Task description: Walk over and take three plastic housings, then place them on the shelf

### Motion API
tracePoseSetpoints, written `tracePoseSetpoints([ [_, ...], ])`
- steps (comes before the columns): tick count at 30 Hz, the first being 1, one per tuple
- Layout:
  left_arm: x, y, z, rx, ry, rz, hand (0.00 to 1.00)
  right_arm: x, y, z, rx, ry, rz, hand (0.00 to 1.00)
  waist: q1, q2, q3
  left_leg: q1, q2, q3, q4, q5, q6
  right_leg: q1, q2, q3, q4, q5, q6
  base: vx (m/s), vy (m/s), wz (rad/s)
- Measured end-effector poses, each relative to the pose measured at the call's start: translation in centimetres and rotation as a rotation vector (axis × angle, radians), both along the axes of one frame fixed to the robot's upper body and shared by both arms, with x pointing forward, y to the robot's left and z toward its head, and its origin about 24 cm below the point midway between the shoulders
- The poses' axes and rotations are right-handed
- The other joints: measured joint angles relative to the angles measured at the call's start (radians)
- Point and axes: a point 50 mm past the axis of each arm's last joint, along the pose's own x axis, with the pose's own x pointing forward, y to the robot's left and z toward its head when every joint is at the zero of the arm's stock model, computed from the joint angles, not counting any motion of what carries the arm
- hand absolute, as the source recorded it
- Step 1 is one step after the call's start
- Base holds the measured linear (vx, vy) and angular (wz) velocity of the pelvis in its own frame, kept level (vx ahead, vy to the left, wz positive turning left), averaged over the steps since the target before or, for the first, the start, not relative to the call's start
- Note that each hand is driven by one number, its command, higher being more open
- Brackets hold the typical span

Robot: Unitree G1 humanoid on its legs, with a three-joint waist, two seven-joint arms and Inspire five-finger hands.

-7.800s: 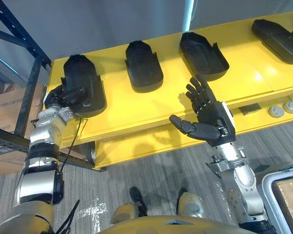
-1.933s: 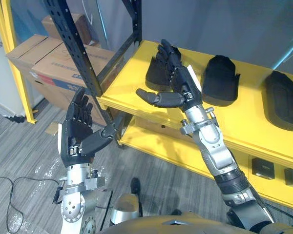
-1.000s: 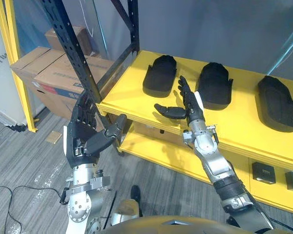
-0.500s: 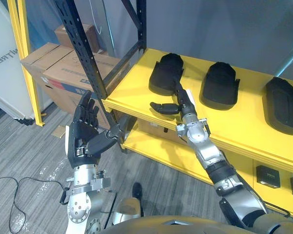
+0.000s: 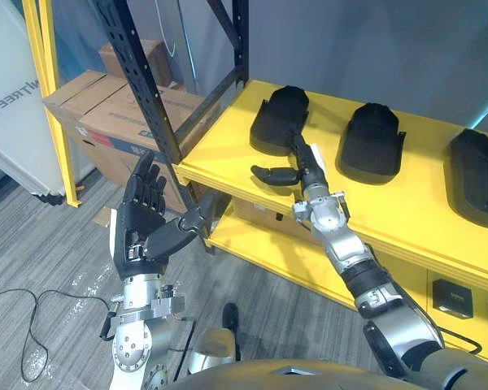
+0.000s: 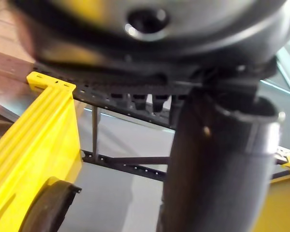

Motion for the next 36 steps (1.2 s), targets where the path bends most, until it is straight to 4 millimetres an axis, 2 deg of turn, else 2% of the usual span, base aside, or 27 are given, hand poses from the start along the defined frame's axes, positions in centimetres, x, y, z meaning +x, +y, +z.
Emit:
tracePoseSetpoints([
  [4, 0.0, 0.0, 0.0, 0.0, 0.0, -0.001, 1.0, 0.4, 0.3, 0.8, 0.016, -0.013, 0.029, 1.0, 0.001, 0.0, 0.001, -0.009, 0.001, 0.002, 0.0, 0.002, -0.001, -0.017, -0.003, 0.004, 0.015, -0.003, 0.004, 0.01, -0.023, -0.01],
  [20, 0.0, 0.0, -0.1, 0.0, 0.005, -0.003, 1.0, 0.6, 0.6, 1.6, 0.002, -0.043, 0.047, 1.0, 0.0, 0.001, 0.002, -0.008, 0.014, 0.011, 0.0, 0.003, -0.003, -0.029, 0.001, 0.014, 0.031, -0.011, -0.003, 0.0, -0.035, -0.02],
  [23, 0.0, 0.1, -0.7, 0.003, 0.033, 0.004, 1.0, -0.9, 0.3, 3.3, -0.008, -0.151, 0.07, 1.0, -0.005, -0.002, 0.003, -0.008, 0.016, 0.02, 0.0, 0.002, -0.004, -0.03, 0.0, 0.021, 0.022, -0.008, 0.001, 0.03, -0.021, -0.06],
  [26, 0.0, 0.4, -1.1, -0.004, 0.054, 0.04, 1.0, -3.6, 0.4, 5.7, 0.023, -0.303, 0.128, 1.0, -0.026, -0.006, 0.003, -0.004, 0.015, 0.038, 0.0, -0.004, -0.001, -0.031, 0.001, 0.038, 0.01, -0.001, 0.009, 0.05, -0.022, -0.15],
  [28, 0.0, 0.5, -1.0, -0.004, 0.056, 0.065, 1.0, -5.1, 0.1, 6.6, 0.052, -0.377, 0.134, 1.0, -0.032, -0.012, 0.001, 0.005, 0.016, 0.059, 0.0, -0.01, 0.004, -0.027, 0.002, 0.056, -0.006, 0.007, 0.012, 0.05, -0.019, -0.29],
  [30, -0.1, 0.7, -0.9, 0.041, 0.053, 0.112, 1.0, -6.8, -0.9, 7.1, 0.071, -0.446, 0.108, 1.0, -0.041, -0.022, -0.005, 0.006, 0.016, 0.072, 0.0, -0.017, 0.005, -0.028, 0.004, 0.069, -0.02, 0.014, 0.013, 0.07, -0.016, -0.25],
  [31, -0.2, 1.0, -0.8, 0.096, 0.054, 0.168, 1.0, -7.8, -1.8, 7.3, 0.085, -0.484, 0.078, 1.0, -0.057, -0.031, -0.01, 0.006, 0.016, 0.082, 0.0, -0.022, 0.004, -0.028, 0.005, 0.077, -0.032, 0.021, 0.015, 0.07, -0.008, -0.16],
  [34, -0.1, 1.7, -0.4, 0.177, 0.04, 0.245, 1.0, -9.0, -3.7, 7.1, 0.059, -0.538, -0.019, 1.0, -0.07, -0.041, -0.016, 0.012, 0.016, 0.108, 0.0, -0.027, 0.005, -0.026, 0.009, 0.1, -0.058, 0.039, 0.018, 0.06, 0.001, -0.26],
  [35, -0.1, 2.2, -0.1, 0.23, 0.03, 0.286, 1.0, -9.7, -5.2, 6.9, 0.053, -0.552, -0.086, 1.0, -0.08, -0.042, -0.017, 0.015, 0.015, 0.115, 0.0, -0.031, 0.007, -0.021, 0.01, 0.106, -0.07, 0.047, 0.019, 0.05, 0.006, -0.16],
  [36, -0.2, 2.5, 0.0, 0.254, 0.029, 0.302, 1.0, -10.0, -5.9, 6.7, 0.029, -0.554, -0.12, 1.0, -0.083, -0.043, -0.018, 0.018, 0.014, 0.119, 0.0, -0.033, 0.007, -0.018, 0.01, 0.11, -0.075, 0.05, 0.02, 0.06, 0.016, -0.23],
])
